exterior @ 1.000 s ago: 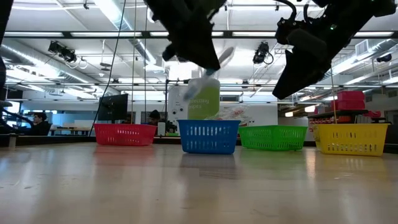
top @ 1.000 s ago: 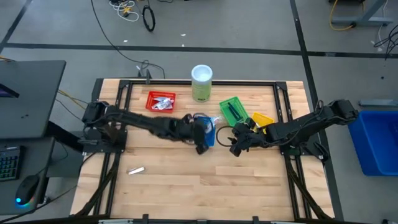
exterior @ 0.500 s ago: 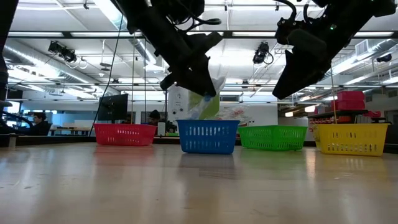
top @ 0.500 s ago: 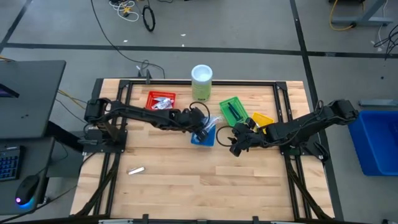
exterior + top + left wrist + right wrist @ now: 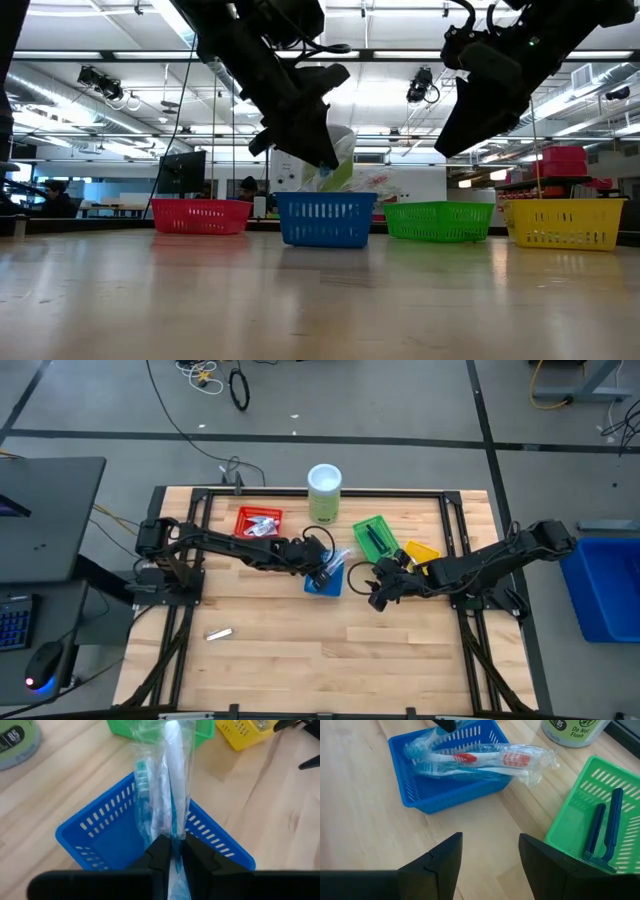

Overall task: Pick & Place Travel size toiletries
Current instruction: Put the blue toothbrush into the blue bin, then put the silver nail cutter into the yellow bin

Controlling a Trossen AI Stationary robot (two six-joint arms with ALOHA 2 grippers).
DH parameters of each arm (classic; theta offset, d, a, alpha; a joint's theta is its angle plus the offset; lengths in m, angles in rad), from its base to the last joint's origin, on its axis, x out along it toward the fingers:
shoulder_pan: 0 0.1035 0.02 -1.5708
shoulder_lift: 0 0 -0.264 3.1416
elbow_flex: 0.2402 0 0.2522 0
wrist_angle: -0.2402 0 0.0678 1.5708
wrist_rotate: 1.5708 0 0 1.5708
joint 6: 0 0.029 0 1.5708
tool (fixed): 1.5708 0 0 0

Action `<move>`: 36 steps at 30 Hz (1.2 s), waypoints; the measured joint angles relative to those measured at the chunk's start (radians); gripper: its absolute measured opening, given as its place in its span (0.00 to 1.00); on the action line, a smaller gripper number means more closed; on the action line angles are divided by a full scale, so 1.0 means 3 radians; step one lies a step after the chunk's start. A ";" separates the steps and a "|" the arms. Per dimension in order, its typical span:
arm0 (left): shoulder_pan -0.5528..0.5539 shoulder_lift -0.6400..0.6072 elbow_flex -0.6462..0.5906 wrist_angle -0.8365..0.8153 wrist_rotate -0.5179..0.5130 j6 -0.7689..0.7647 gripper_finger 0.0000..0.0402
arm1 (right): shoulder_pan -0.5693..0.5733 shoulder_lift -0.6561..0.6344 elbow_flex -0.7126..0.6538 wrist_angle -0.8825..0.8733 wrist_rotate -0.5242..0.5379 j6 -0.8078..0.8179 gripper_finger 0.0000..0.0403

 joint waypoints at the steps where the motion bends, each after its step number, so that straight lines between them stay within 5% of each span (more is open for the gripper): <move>1: 0.0004 0.0000 0.0000 0.0000 -0.0004 0.0028 0.12 | 0.0000 0.0000 0.0000 0.0006 -0.0001 -0.0002 0.51; 15: 0.0019 0.0000 0.0001 -0.0021 -0.0081 0.0415 0.44 | 0.0000 0.0000 0.0000 0.0008 0.0000 -0.0056 0.53; 23: -0.0009 -0.0208 0.0003 -0.0105 -0.0072 0.0645 0.51 | 0.0000 0.0000 0.0000 0.0007 0.0000 -0.0056 0.51; 36: -0.0532 -0.0802 0.0009 -0.1786 0.0240 -0.0124 0.50 | 0.0000 0.0000 0.0000 0.0037 -0.0001 -0.0056 0.55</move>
